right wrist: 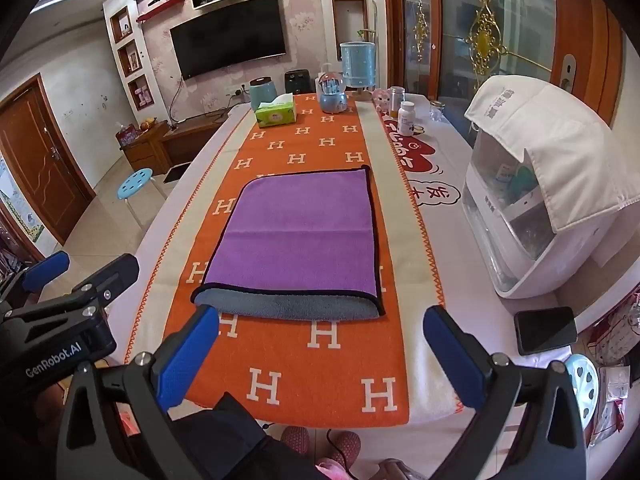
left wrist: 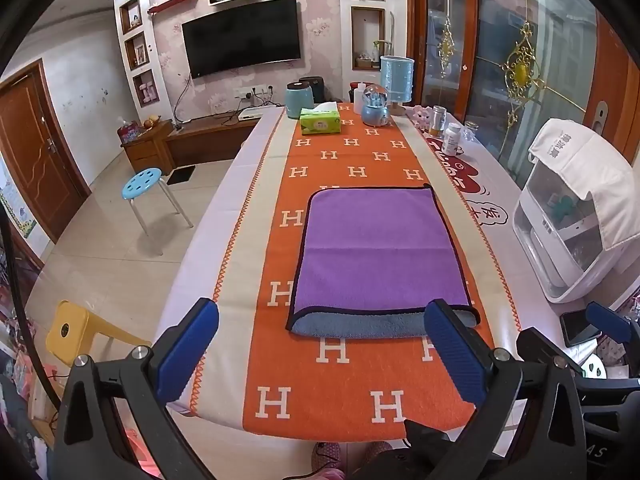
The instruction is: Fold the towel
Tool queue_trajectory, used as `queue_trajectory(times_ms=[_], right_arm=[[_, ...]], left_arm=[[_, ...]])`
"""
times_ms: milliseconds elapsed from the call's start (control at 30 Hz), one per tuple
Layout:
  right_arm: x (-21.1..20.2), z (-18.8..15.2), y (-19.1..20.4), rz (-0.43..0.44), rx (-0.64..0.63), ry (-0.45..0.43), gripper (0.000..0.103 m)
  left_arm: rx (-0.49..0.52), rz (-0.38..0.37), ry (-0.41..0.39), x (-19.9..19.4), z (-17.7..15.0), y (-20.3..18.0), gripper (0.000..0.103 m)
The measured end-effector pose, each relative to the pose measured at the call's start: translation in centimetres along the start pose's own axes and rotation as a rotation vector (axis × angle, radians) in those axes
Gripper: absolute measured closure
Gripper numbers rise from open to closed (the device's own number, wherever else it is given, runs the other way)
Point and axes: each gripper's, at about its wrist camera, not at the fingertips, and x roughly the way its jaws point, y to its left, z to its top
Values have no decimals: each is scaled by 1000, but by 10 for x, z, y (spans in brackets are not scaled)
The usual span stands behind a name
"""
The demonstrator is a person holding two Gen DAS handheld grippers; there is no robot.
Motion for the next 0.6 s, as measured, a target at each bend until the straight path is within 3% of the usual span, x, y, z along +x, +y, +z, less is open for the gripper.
queue_trajectory(times_ms=[600], right_arm=[[3,-1,4,-2,0,7,1]], left_arm=[[-2,-3,2,0,0,0,1]])
